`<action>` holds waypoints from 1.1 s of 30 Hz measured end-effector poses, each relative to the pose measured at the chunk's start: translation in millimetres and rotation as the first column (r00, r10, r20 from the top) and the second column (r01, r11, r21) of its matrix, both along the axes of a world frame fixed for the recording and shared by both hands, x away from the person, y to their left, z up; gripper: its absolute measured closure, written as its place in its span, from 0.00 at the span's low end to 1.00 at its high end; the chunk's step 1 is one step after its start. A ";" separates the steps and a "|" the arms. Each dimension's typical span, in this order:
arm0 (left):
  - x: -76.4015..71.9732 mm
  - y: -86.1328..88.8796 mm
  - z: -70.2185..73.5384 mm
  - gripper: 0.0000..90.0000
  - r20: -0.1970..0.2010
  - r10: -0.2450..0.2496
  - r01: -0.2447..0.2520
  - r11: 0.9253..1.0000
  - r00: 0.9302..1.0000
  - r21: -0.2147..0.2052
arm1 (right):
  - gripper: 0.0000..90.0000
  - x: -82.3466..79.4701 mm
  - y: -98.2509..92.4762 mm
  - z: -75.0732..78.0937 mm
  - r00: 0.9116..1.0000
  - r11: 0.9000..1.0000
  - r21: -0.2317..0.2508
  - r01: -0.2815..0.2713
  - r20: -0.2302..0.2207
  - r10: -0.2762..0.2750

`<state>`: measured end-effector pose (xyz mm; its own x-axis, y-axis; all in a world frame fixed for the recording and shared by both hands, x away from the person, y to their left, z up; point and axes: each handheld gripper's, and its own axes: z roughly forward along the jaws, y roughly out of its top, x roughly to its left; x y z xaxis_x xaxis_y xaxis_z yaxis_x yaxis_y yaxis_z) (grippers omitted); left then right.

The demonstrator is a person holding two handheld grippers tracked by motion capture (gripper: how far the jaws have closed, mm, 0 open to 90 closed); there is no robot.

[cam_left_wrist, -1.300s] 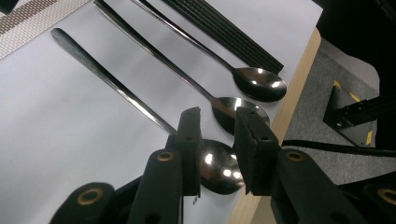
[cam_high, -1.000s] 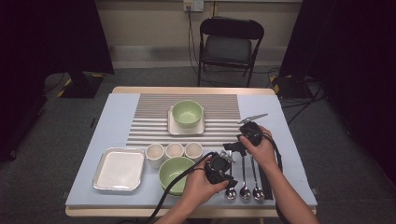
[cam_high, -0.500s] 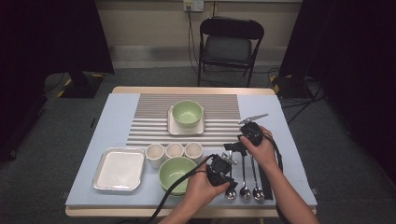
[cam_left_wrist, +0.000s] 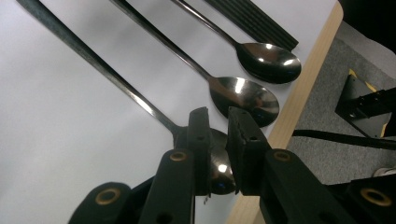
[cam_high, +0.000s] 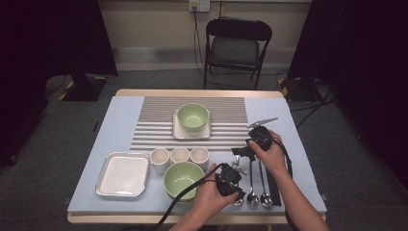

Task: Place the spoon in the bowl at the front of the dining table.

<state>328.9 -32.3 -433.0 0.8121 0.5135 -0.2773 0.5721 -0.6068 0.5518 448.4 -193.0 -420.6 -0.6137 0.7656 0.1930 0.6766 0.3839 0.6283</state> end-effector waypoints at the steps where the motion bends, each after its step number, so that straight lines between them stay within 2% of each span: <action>1: -0.2 0.0 -0.6 0.88 0.001 0.002 -0.002 1.000 1.000 0.005 | 0.21 -0.1 -0.2 -0.1 1.000 1.000 0.002 -0.003 -0.001 0.003; 13: -0.9 0.9 -9.7 0.90 -0.010 0.008 -0.008 1.000 1.000 0.007 | 0.21 -0.4 -2.8 -3.0 1.000 1.000 -0.003 0.000 -0.005 0.000; 16: -1.1 1.4 -12.7 0.90 -0.016 0.012 -0.012 1.000 1.000 -0.005 | 0.21 -0.5 -3.9 -4.4 1.000 1.000 -0.007 -0.011 -0.004 0.011; 27: -3.4 -0.3 -17.2 0.91 -0.001 0.004 -0.004 0.999 1.000 0.034 | 0.21 -1.4 -7.8 -11.4 0.999 1.000 -0.023 -0.016 -0.031 0.016; 33: -5.5 -0.4 -18.4 0.94 0.002 -0.002 0.002 1.000 1.000 0.029 | 0.22 -1.1 -6.4 -13.3 0.999 0.999 -0.035 -0.022 -0.041 0.021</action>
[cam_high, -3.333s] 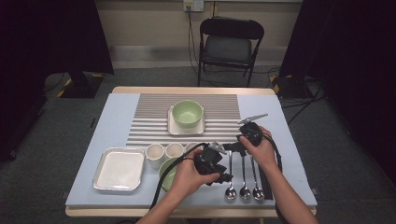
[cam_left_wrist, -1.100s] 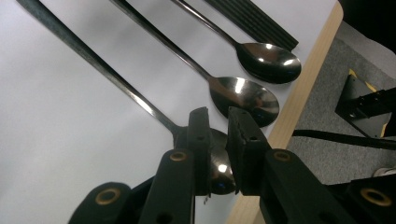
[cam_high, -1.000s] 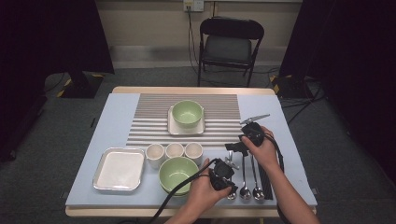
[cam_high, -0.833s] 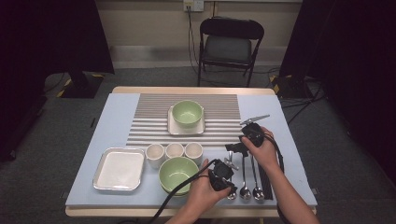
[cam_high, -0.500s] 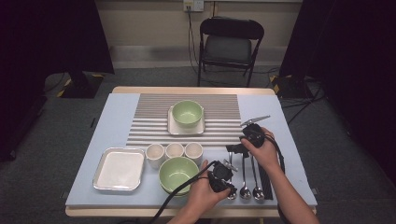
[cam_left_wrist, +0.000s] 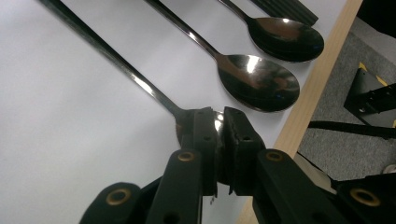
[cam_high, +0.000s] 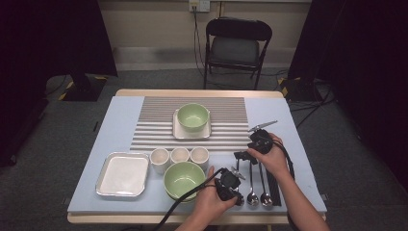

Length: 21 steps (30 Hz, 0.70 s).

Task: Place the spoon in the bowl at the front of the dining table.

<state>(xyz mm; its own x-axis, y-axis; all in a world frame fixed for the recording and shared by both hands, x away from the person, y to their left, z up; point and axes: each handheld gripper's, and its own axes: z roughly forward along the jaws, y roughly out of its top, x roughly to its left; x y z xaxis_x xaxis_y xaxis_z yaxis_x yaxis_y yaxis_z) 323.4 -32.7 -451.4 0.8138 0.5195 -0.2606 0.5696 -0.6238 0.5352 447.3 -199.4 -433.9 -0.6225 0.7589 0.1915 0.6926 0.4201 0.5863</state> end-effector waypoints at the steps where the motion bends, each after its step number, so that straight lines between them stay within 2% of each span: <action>1: -0.4 -0.1 -0.3 0.94 0.002 0.000 0.000 1.000 1.000 0.001 | 0.23 0.0 0.4 -0.2 1.000 1.000 -0.002 -0.002 0.000 0.002; 14: -3.8 -0.2 -1.5 0.94 0.024 -0.001 0.001 1.000 1.000 0.012 | 0.34 -0.9 -2.0 -3.5 0.999 1.000 0.008 -0.001 -0.046 0.001; 19: -3.9 -0.1 -1.3 0.95 0.026 0.000 -0.001 1.000 1.000 0.017 | 0.44 -1.4 -3.0 -4.6 0.998 1.000 0.017 -0.010 -0.068 0.011; 21: -3.9 0.2 -1.1 0.95 0.030 -0.003 0.002 1.000 1.000 0.023 | 0.51 -1.4 -3.6 -4.1 0.997 1.000 0.023 -0.012 -0.075 0.013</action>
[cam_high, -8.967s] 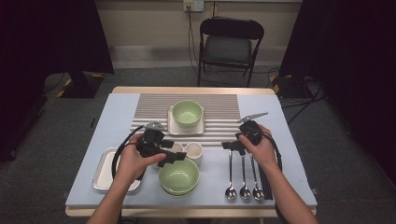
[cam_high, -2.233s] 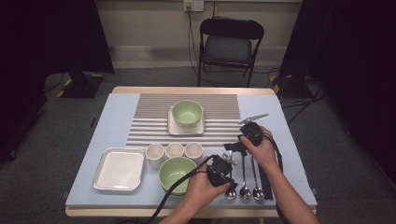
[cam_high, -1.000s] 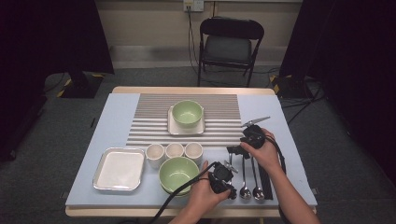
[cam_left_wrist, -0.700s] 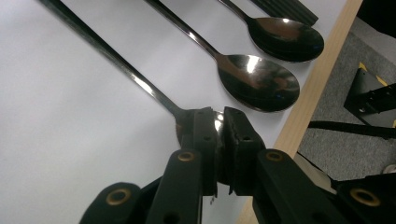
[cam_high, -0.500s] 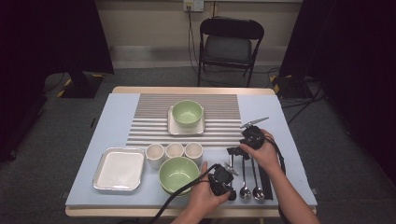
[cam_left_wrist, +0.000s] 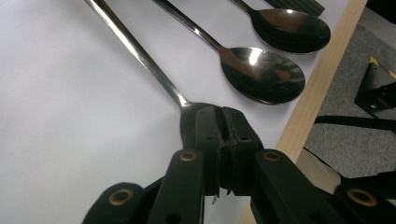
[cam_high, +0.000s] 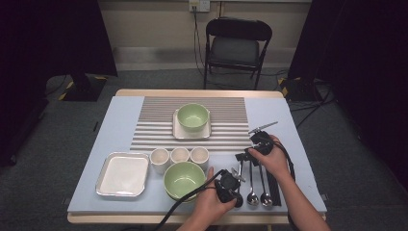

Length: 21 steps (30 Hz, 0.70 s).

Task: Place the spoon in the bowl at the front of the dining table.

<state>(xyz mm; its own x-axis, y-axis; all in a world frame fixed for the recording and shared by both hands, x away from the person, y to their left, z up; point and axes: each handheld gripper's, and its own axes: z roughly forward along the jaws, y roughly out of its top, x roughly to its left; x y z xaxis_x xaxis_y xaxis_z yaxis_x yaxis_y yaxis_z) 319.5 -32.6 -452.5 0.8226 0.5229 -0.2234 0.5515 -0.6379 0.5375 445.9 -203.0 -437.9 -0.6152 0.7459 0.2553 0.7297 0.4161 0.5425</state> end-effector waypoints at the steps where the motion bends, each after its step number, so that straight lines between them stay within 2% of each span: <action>1: -0.1 0.1 0.0 0.95 0.000 0.000 0.000 1.000 1.000 -0.001 | 0.53 0.0 -0.3 0.0 1.000 1.000 0.007 -0.002 -0.006 0.002; 8: -0.7 1.1 1.0 0.96 0.014 0.002 -0.003 1.000 1.000 0.021 | 0.65 -0.7 -1.7 0.6 0.999 1.000 0.014 -0.007 -0.038 0.008; 17: -0.6 2.0 1.8 0.96 0.028 0.005 -0.006 0.999 1.000 0.041 | 0.86 -0.6 -11.1 4.1 1.000 1.000 0.030 0.006 -0.026 -0.006; 21: -0.8 1.9 1.7 0.97 0.036 0.005 -0.007 0.999 0.999 0.046 | 0.87 -0.8 -14.6 3.3 0.999 0.999 0.038 0.013 -0.031 -0.012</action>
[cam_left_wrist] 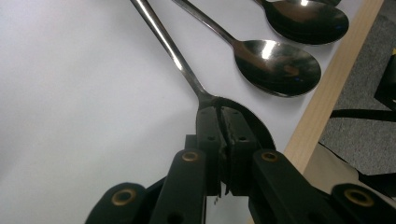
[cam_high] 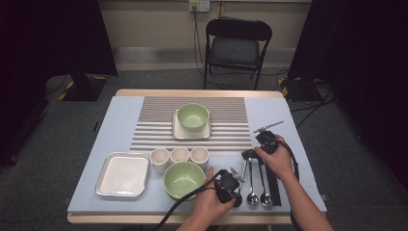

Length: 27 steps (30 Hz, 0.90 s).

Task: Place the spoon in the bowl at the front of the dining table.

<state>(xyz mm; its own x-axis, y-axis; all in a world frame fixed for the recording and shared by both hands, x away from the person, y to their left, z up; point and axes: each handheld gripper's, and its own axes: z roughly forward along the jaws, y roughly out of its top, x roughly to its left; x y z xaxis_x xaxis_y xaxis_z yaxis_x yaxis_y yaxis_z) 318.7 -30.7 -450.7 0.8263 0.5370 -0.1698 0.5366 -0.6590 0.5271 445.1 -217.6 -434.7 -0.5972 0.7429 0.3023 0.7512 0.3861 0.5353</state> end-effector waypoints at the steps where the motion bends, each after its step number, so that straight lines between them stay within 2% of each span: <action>1: 0.0 0.0 0.3 0.97 0.002 0.000 0.000 1.000 1.000 0.005 | 0.87 0.0 -0.5 -0.4 1.000 1.000 -0.002 0.000 0.002 0.000; 4: -0.3 0.0 0.4 0.98 0.005 0.000 0.000 1.000 1.000 0.009 | 0.85 0.4 -1.1 -0.6 1.000 1.000 0.009 0.000 -0.007 0.000; 6: -0.7 -0.1 0.3 0.98 0.009 0.001 -0.001 1.000 1.000 0.007 | 0.76 0.3 0.0 -0.5 1.000 1.000 0.016 0.003 -0.008 -0.003; 10: -1.7 -0.1 -0.3 0.98 0.015 0.004 -0.004 1.000 1.000 0.001 | 0.67 0.0 3.6 -0.5 1.000 1.000 0.019 0.001 -0.013 -0.001; 16: -2.6 -0.4 -0.5 0.98 0.023 0.007 -0.007 1.000 1.000 0.003 | 0.64 -0.2 3.8 -0.4 1.000 1.000 0.019 0.001 -0.031 0.000; 18: -3.1 -0.3 -0.4 0.98 0.026 0.006 -0.006 1.000 1.000 0.006 | 0.69 -0.3 3.0 -1.6 0.999 1.000 0.017 -0.001 -0.034 0.001; 21: -3.6 -0.6 -0.6 0.98 0.029 0.009 -0.009 1.000 1.000 0.005 | 0.67 -0.7 2.7 -3.0 0.998 1.000 0.014 0.005 -0.059 -0.004; 25: -3.4 -0.7 -0.5 0.98 0.027 0.010 -0.010 1.000 1.000 0.005 | 0.75 -1.0 3.0 -3.4 0.998 1.000 0.016 0.000 -0.068 0.001; 27: -3.3 -0.6 -0.4 0.98 0.025 0.010 -0.010 1.000 1.000 0.005 | 0.83 -0.9 3.3 -1.9 0.998 1.000 0.017 0.002 -0.057 -0.001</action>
